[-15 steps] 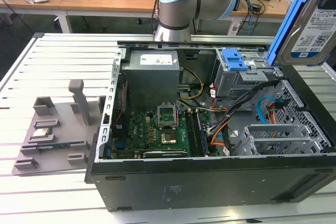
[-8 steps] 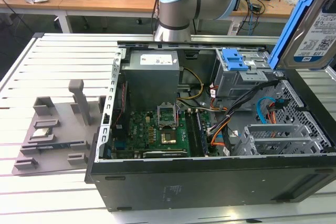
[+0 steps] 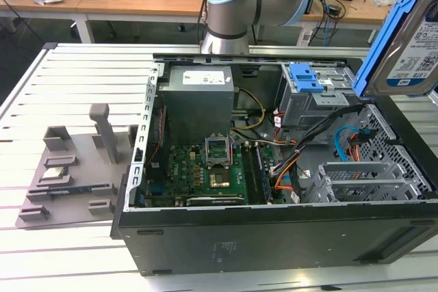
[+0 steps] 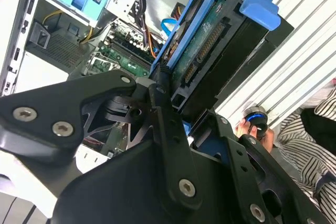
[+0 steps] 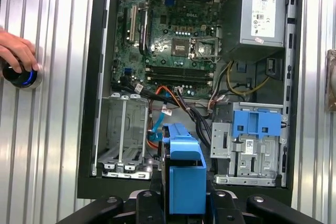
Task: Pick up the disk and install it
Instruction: 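Pick up the disk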
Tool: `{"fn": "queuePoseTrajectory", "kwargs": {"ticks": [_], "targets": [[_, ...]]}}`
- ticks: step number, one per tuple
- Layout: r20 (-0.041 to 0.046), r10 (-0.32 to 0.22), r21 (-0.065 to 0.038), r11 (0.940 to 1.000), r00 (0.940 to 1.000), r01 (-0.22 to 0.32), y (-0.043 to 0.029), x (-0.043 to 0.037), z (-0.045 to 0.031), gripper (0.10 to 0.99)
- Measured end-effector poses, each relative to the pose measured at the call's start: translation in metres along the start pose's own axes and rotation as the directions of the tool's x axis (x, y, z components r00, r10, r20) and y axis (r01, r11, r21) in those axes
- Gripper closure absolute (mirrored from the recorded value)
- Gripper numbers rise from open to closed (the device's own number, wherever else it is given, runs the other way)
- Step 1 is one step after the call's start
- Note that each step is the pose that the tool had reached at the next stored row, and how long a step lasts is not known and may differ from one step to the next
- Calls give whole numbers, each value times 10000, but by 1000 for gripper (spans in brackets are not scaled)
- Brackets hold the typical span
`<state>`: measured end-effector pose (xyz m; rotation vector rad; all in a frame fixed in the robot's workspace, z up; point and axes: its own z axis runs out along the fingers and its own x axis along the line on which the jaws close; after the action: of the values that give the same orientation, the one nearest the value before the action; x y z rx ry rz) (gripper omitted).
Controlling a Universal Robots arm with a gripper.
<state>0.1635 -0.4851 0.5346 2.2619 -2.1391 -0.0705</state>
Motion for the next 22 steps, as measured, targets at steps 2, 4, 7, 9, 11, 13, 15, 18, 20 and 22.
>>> {"fn": "queuePoseTrajectory", "kwargs": {"ticks": [2, 4, 7, 9, 11, 13, 15, 18, 20, 22], "targets": [[1, 0, 0, 10000, 10000, 0, 2, 32, 1, 718], [0, 0, 0, 10000, 10000, 0, 4, 58, 1, 718], [0, 0, 0, 10000, 10000, 0, 9, 114, 3, 718], [1, 0, 0, 10000, 10000, 0, 11, 155, 4, 718], [-1, 0, 0, 10000, 10000, 0, 14, 180, 4, 718], [0, 0, 0, 10000, 10000, 0, 15, 203, 4, 718], [0, 0, 0, 10000, 10000, 0, 17, 226, 5, 718], [0, -1, 0, 10000, 10000, 1, 20, 275, 7, 718], [1, 0, 0, 10000, 10000, 0, 23, 298, 9, 718], [0, 0, 0, 10000, 10000, 0, 30, 348, 13, 718]]}}
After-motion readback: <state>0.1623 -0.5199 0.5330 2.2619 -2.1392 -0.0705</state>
